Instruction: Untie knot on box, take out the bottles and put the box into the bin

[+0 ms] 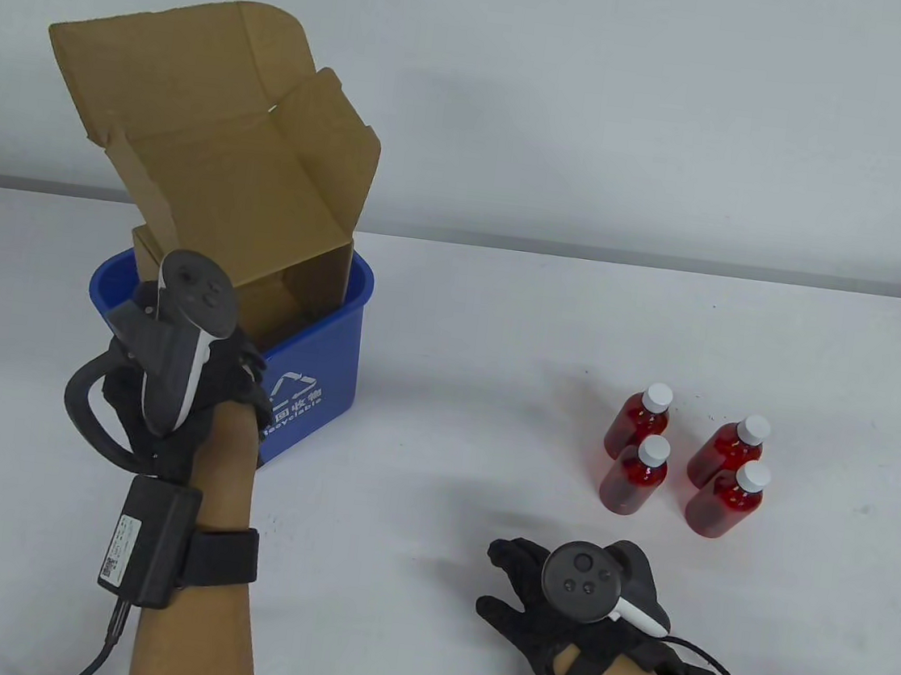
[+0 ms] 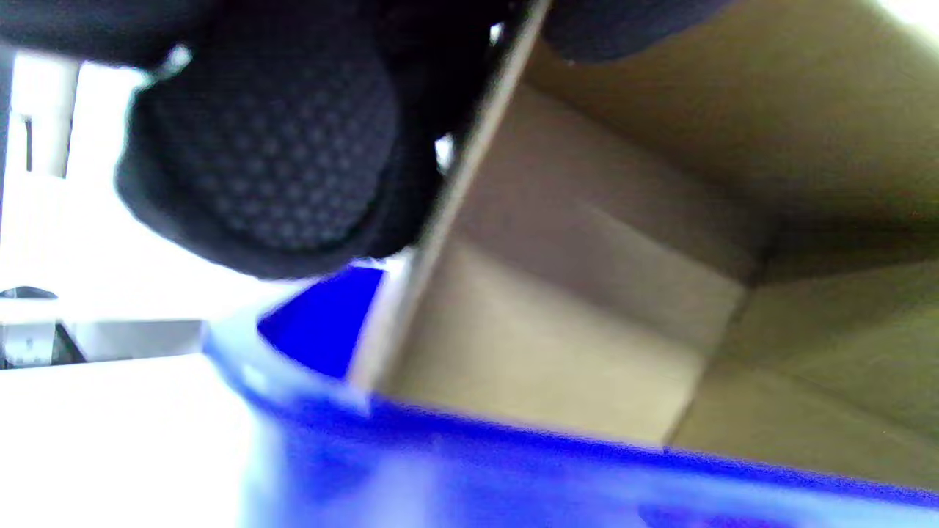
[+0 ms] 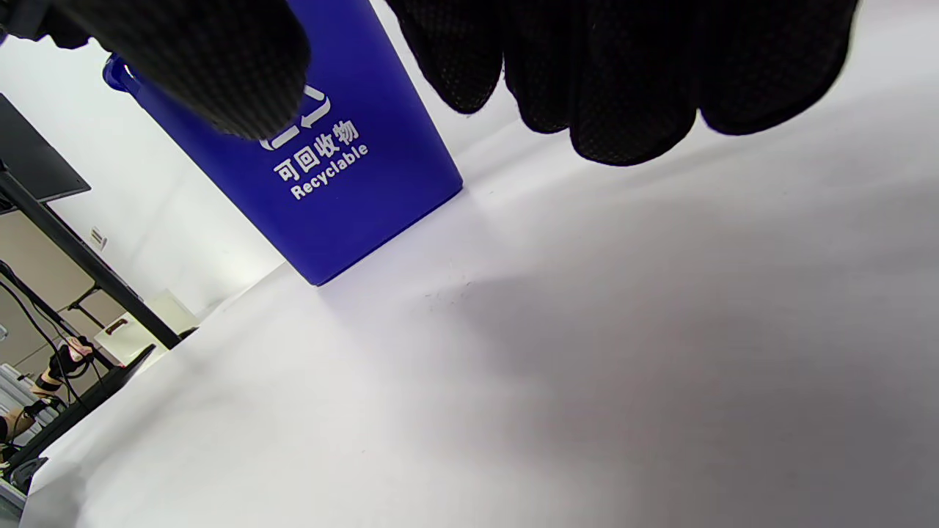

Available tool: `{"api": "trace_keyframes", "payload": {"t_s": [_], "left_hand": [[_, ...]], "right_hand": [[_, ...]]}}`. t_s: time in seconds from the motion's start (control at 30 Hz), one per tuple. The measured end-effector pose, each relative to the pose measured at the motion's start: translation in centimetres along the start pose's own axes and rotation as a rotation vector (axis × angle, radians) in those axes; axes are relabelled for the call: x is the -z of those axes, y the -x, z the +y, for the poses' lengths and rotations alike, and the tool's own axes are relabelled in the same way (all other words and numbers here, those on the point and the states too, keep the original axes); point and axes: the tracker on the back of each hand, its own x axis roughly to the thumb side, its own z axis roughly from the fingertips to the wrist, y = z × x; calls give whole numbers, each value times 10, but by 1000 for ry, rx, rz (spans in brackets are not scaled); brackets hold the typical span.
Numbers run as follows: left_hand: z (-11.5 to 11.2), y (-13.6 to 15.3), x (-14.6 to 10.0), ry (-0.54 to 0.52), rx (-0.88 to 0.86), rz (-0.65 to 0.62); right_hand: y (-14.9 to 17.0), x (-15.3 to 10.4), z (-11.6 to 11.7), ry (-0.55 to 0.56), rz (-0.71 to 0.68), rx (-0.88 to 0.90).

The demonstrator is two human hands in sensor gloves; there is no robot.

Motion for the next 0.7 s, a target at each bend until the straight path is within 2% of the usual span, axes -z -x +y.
{"api": "trace_keyframes", "payload": {"t_s": [0.43,0.7], "left_hand": [[5,-23,-24,-72,8,-184],[-11,-47,-55,-72,0,-372]], "right_hand": [[0,0,0,-3,5,0],[0,-1,-3,18,3,7]]}}
